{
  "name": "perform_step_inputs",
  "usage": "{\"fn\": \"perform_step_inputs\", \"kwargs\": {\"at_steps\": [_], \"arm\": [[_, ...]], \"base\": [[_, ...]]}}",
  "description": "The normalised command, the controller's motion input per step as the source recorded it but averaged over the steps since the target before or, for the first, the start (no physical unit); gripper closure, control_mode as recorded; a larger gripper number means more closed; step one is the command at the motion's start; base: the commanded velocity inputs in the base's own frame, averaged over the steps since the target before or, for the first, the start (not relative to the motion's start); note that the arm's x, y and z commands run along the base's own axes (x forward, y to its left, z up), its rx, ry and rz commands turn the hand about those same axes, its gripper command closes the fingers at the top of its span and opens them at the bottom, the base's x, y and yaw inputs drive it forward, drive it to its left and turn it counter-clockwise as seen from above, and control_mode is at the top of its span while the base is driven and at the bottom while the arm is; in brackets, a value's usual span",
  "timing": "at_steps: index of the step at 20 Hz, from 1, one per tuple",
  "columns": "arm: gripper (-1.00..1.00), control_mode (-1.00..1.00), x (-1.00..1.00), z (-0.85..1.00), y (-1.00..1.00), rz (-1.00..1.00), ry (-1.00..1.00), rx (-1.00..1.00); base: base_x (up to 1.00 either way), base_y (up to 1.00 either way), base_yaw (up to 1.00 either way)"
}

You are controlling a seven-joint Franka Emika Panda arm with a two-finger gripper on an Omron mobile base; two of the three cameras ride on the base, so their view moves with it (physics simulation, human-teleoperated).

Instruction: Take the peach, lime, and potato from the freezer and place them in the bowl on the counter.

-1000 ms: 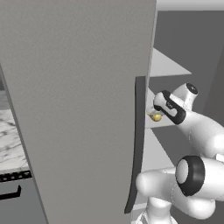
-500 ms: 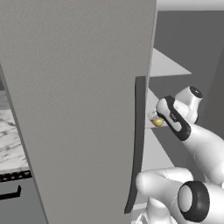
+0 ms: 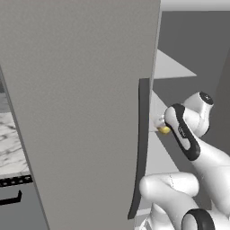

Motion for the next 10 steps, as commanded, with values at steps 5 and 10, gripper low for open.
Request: {"fn": "perform_step_inputs", "kwargs": {"at_steps": [5,10], "arm": [[1.00,-1.00,-0.40,0.24,0.00,-0.01,0.00,0.00],[1.00,-1.00,-0.20,0.36,0.17,-0.05,0.02,-0.05]], "base": [[0.00,0.00,0.00],[0.00,0.00,0.00]]}}
